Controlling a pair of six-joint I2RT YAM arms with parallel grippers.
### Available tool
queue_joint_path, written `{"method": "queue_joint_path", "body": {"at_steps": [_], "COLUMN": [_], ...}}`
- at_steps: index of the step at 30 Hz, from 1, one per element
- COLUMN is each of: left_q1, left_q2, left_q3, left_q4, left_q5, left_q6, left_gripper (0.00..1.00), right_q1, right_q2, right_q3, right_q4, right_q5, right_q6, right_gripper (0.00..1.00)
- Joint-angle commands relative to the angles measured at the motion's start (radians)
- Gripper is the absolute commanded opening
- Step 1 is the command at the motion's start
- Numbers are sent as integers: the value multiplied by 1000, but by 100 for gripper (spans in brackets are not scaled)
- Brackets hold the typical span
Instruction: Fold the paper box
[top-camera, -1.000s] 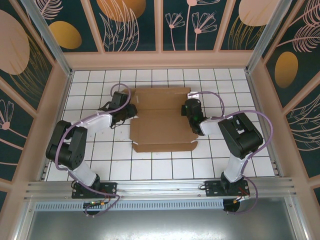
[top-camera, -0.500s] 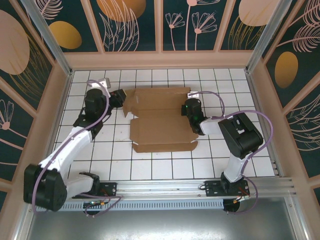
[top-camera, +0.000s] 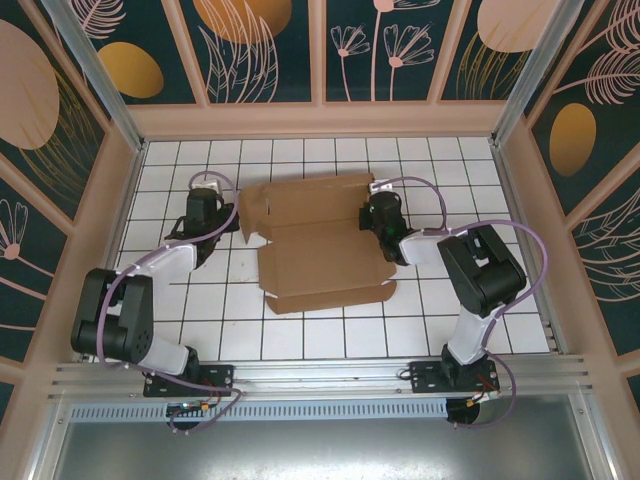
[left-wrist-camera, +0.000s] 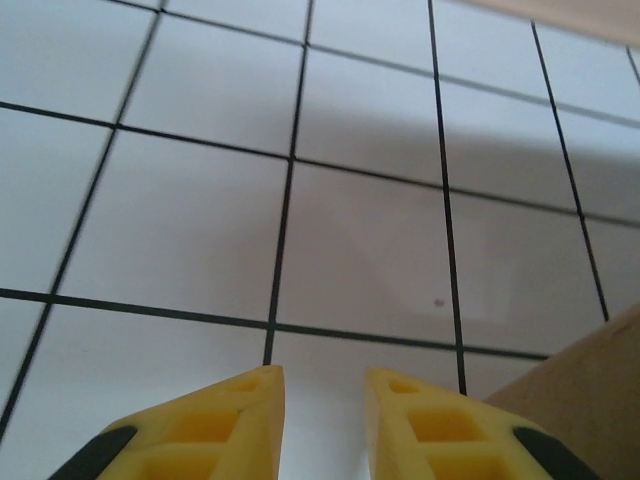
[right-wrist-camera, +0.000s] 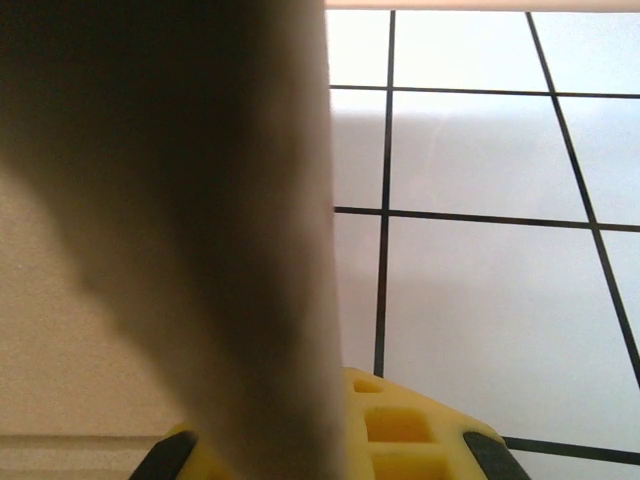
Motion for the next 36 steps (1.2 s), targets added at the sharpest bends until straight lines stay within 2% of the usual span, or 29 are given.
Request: {"method": "queue_joint_path", "body": {"at_steps": [1, 6, 17, 22, 28, 36], "left_q1": [-2, -6, -78, -88, -88, -88], "left_q2": [-3, -33, -36, -76, -143, -88], "left_q3": [11, -28, 8, -26, -58, -35], "left_q4": [101, 126, 46, 38, 10, 14], "left_q5": [141, 288, 283, 283, 251, 255], "left_q6": [86, 58, 43, -1, 28, 78], "left_gripper": [29, 32, 37, 39, 35, 34], "right_q1": [-6, -11, -11, -14, -22, -22], "right_q2": [30, 40, 53, 49, 52, 52], "right_q3": [30, 55, 66, 63, 62, 64], "right_q4": [-72, -95, -105, -106, -102, -99], "right_q5": [-43, -40, -35, -25, -28, -51], "right_q6": [-13, -7, -9, -9, -4, 3], "right_gripper": [0, 0, 0, 0, 0, 0]}}
